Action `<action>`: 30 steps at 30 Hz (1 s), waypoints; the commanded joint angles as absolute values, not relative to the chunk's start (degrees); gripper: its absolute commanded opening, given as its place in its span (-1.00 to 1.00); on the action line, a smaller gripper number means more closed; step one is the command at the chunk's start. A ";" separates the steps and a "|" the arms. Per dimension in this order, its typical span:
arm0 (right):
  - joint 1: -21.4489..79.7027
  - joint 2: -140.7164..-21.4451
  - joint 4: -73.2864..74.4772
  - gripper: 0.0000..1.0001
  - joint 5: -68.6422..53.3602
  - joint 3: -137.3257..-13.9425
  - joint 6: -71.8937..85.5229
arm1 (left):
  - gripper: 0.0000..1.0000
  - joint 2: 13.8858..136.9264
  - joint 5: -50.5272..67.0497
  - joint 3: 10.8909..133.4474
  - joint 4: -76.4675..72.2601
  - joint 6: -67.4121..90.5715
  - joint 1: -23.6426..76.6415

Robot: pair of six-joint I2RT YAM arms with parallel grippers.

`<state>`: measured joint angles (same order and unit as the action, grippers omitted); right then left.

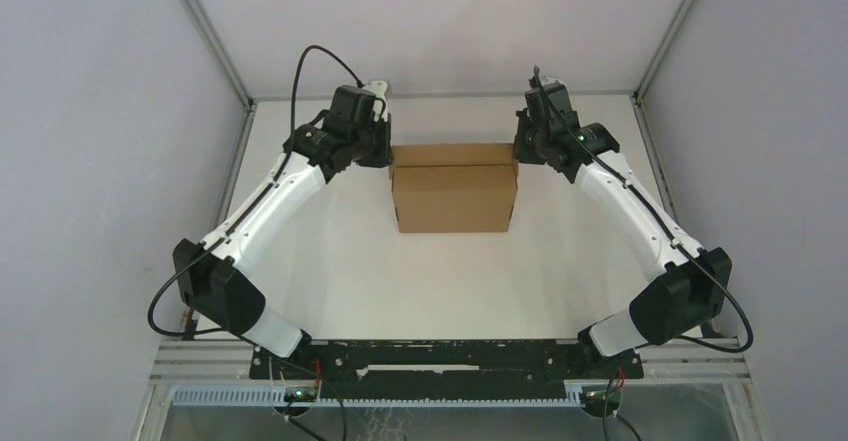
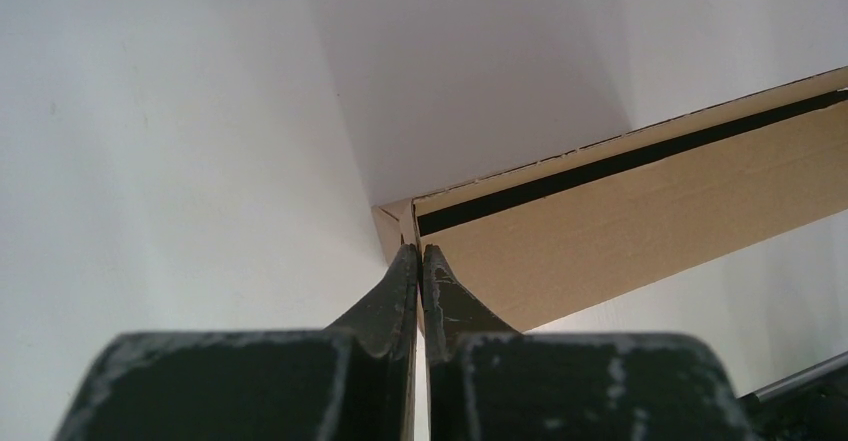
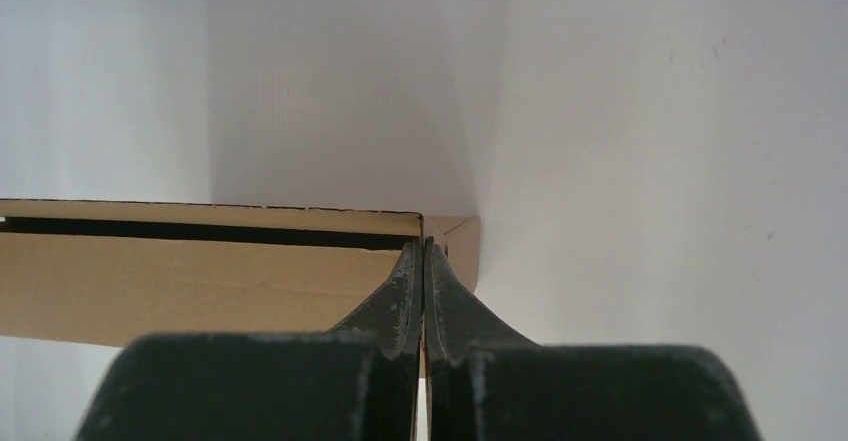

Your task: Fold the paper box

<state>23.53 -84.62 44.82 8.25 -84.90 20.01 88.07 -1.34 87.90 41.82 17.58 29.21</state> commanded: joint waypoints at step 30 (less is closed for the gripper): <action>25.90 -79.02 34.54 -1.00 9.89 -73.34 18.34 | -0.95 88.83 1.33 91.23 37.10 18.55 32.23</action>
